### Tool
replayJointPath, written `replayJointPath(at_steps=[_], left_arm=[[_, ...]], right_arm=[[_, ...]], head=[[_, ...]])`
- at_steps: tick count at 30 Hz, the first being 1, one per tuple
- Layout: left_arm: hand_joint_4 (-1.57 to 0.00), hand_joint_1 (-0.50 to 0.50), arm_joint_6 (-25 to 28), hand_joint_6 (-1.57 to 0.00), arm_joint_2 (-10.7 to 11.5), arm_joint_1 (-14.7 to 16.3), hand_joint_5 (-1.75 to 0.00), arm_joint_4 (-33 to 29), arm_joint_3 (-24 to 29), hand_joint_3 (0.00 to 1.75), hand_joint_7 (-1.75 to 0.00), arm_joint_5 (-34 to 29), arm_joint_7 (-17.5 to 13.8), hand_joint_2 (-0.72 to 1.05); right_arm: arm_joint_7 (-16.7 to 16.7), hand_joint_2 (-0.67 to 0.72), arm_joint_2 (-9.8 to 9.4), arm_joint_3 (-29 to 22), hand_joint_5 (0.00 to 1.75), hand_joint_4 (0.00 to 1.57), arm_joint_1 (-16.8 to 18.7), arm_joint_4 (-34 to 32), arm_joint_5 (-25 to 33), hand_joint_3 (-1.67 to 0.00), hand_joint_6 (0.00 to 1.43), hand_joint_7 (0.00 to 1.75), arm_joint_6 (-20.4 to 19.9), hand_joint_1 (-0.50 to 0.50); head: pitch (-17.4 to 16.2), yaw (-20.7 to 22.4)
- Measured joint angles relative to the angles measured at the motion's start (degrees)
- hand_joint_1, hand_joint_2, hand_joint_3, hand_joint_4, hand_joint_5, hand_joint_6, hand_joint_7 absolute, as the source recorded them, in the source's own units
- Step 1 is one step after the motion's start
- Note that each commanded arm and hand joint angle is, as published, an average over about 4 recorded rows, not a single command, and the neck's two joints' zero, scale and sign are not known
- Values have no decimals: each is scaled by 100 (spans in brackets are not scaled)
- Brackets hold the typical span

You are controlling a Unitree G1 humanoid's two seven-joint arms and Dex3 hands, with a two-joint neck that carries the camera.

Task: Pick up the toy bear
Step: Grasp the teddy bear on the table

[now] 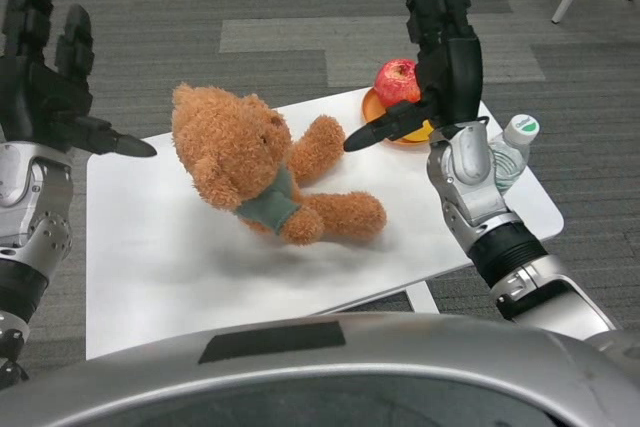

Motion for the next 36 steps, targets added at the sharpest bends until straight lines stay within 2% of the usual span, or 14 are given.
replayJointPath(at_steps=[4,8,13,16,20,24,28,32,36], left_arm=[[0,-50,187,0,143,3,0,70,-47,9,-21,-175,-195,-28],[0,-50,372,0,257,8,0,99,-121,9,-21,-295,-379,-28],[0,-50,860,0,553,55,0,90,-216,9,-21,-385,-720,-19],[0,-50,1000,0,625,87,0,91,-222,9,-21,-387,-796,-19],[0,-50,1113,0,670,97,0,90,-221,9,-21,-389,-891,-19],[0,-50,1274,0,754,130,0,90,-222,9,-21,-390,-996,-19],[0,-50,1297,0,770,143,0,90,-222,9,-21,-390,-1011,-19],[0,-50,1301,0,771,146,0,88,-225,9,-21,-390,-1013,-19],[0,-50,1302,0,776,154,0,87,-228,7,-21,-390,-1013,-19]], right_arm=[[0,-10,-83,77,0,0,2,-58,11,0,0,0,53,-38],[0,-30,-142,248,0,0,2,-184,30,-4,0,2,142,-38],[-4,-41,-442,613,2,0,-11,-492,63,-10,0,7,277,-38],[-8,-43,-592,922,2,0,-49,-705,73,-10,0,7,325,-38],[-5,-41,-749,1341,2,0,-147,-956,116,-16,0,7,351,-38],[-37,-41,-1020,1782,7,0,-209,-1114,180,-16,0,7,385,-39],[-54,-38,-1182,2087,7,0,-261,-1140,233,-16,0,7,390,-38],[-30,-5,-1309,2192,7,0,-260,-1156,258,-16,0,7,391,-38],[185,-3,-1587,2276,10,0,-256,-1167,271,-16,0,7,392,-39]], head=[[-80,-71],[-99,-97],[-77,-120],[-99,-103],[-101,-77],[-97,7],[-99,98],[-93,176],[-67,190]])
